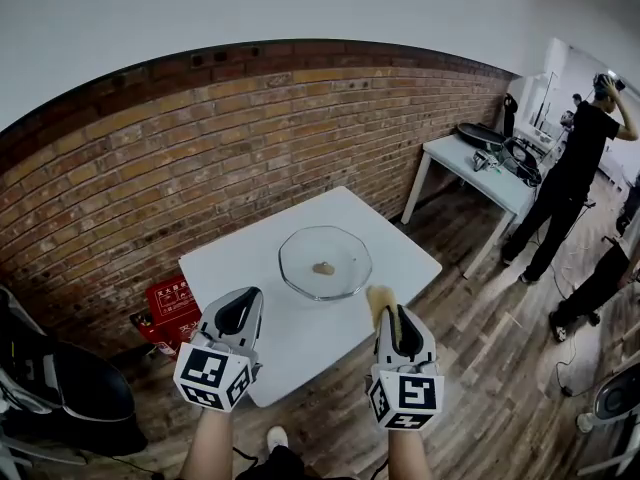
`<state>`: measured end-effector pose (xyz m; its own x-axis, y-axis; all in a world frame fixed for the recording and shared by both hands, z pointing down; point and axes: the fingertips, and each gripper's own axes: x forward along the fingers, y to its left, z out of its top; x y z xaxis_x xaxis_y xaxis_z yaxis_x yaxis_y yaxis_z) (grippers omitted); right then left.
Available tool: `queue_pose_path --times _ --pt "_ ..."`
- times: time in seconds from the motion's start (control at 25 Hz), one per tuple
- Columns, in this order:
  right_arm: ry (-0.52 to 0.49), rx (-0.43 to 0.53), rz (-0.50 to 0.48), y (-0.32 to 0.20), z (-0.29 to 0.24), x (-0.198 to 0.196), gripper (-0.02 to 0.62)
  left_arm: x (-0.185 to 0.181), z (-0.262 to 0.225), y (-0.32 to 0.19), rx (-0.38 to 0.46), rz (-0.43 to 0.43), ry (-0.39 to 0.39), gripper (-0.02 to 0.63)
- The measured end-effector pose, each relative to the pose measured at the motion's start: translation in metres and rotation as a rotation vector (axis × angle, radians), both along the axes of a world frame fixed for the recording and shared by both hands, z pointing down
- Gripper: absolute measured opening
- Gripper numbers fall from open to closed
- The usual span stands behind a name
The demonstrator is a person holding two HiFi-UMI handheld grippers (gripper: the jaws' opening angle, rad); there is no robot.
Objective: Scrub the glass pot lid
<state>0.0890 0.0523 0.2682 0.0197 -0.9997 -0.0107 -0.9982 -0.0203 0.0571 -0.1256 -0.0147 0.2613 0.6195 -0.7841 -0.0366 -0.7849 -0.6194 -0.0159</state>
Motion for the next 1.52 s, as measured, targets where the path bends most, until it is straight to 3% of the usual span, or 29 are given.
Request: queue_pose_path --times 0.4,0.84,1.52 --pt "0.006 -0.024 0.046 -0.083 0.011 -0.026 0.058 -0.027 0.017 -0.09 -0.037 0.04 0.007 0.014" --pt "0.012 -0.032 0.062 -0.109 0.01 -0.02 0.058 -0.027 0.022 -0.117 -0.055 0.037 0.023 0.014" --pt "-0.038 -0.018 -0.066 -0.158 0.01 0.065 0.058 0.053 0.013 -0.142 -0.049 -0.081 -0.021 0.014"
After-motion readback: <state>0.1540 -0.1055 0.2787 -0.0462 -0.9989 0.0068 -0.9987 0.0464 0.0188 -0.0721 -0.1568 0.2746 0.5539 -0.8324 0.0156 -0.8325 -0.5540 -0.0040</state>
